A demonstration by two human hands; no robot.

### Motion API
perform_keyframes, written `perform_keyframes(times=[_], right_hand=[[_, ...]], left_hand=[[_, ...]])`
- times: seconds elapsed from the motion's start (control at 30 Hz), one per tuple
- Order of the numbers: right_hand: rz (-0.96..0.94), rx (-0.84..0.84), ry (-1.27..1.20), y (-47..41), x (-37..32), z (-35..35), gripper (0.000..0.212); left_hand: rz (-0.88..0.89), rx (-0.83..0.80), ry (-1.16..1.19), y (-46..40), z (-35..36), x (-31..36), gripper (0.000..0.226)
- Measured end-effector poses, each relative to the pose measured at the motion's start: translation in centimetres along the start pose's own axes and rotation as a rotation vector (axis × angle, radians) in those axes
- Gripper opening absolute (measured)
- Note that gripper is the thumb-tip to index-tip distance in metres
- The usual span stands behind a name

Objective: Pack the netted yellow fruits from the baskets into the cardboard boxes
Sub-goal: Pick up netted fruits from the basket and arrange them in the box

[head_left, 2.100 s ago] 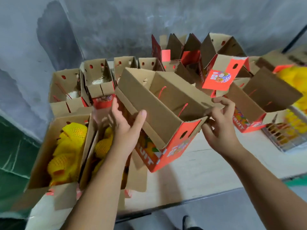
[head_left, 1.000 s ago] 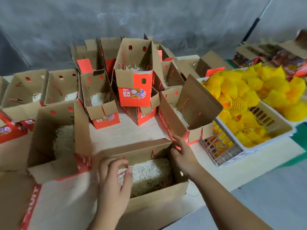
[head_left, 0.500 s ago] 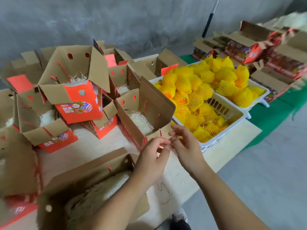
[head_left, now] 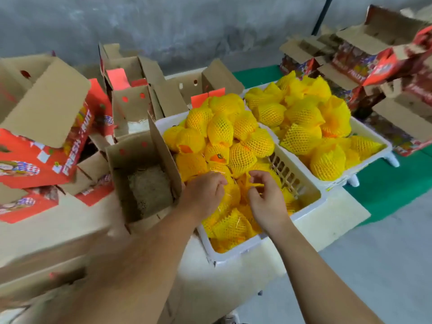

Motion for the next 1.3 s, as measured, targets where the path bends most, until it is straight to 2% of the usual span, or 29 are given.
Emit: perform_keyframes(times=[0.13,0.27,0.33,0.43,0.57,0.63,0.7,0.77,0.83,0.9,0.97,1.03,1.07,1.2,1.23,1.3], right_hand=[[-0.169,0.075,0.422,-7.1,0.3,-2.1,0.062],[-0.085,0.021,0.685,-12.8,1.2,-1.1,0.094],[-0.045,0.059,0.779,-12.9,2.1,-0.8,0.093],[-0.062,0.148,0.800,-12.1,3.0,-0.9,0.080],[-0.102,0.160,0.651,-11.9,2.5,-1.1,0.074],[-0.134,0.196,0.451,-11.4,1.9,-2.1,0.075],[-0.184,0.200,0.158,-10.1,0.7,-2.8,0.074],[-0.142,0.026,-0.171,-8.1,0.3,-0.9,0.071],[-0.029,-0.243,-0.321,-6.4,0.4,2.6,0.072],[0.005,-0.458,-0.245,-5.7,1.0,5.4,0.072],[-0.014,-0.519,-0.214,-5.7,1.1,6.2,0.069],[0.022,-0.492,-0.275,-6.0,1.4,5.9,0.067],[0.048,-0.472,-0.308,-6.1,1.6,5.7,0.065],[0.169,-0.445,-0.465,-6.7,2.5,5.3,0.061],[0.176,-0.447,-0.480,-6.8,2.5,5.4,0.060],[0.188,-0.396,-0.511,-7.0,2.5,5.2,0.053]], left_hand=[[0.015,0.138,-0.230,0.3,-0.2,-0.6,0.012],[-0.012,0.154,-0.332,0.1,0.0,-0.7,0.006],[-0.021,0.163,-0.323,0.0,0.0,-0.8,0.005],[-0.047,0.168,-0.290,-0.1,0.0,-1.1,0.007],[-0.050,0.186,-0.283,-0.4,-0.1,-1.0,0.010],[-0.050,0.193,-0.264,-0.4,-0.2,-1.0,0.020],[-0.042,0.189,-0.240,-0.4,-0.3,-0.9,0.040],[-0.042,0.184,-0.223,-0.4,-0.3,-0.8,0.063],[-0.054,0.187,-0.227,-0.3,-0.4,-0.9,0.077],[-0.014,0.210,-0.239,-0.1,-0.7,-0.5,0.073],[0.002,0.179,-0.256,-0.1,-0.6,-0.3,0.070],[-0.040,0.118,-0.262,-0.2,-0.5,-0.7,0.077],[-0.060,0.100,-0.270,-0.3,-0.4,-0.8,0.073],[-0.075,0.097,-0.288,-0.4,-0.1,-1.2,0.020],[-0.089,0.110,-0.280,-0.4,-0.3,-1.3,0.015],[-0.064,0.118,-0.285,-0.5,-0.3,-0.9,0.020]])
Point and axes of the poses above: each hand's wrist, its own y-axis away from the middle knuckle, its own z-axis out of the palm, x = y × z, the point moved 8 cm from there along -y, towards the middle knuckle, and after that the axes turned 2 degrees about y, right-handed, at the moved point
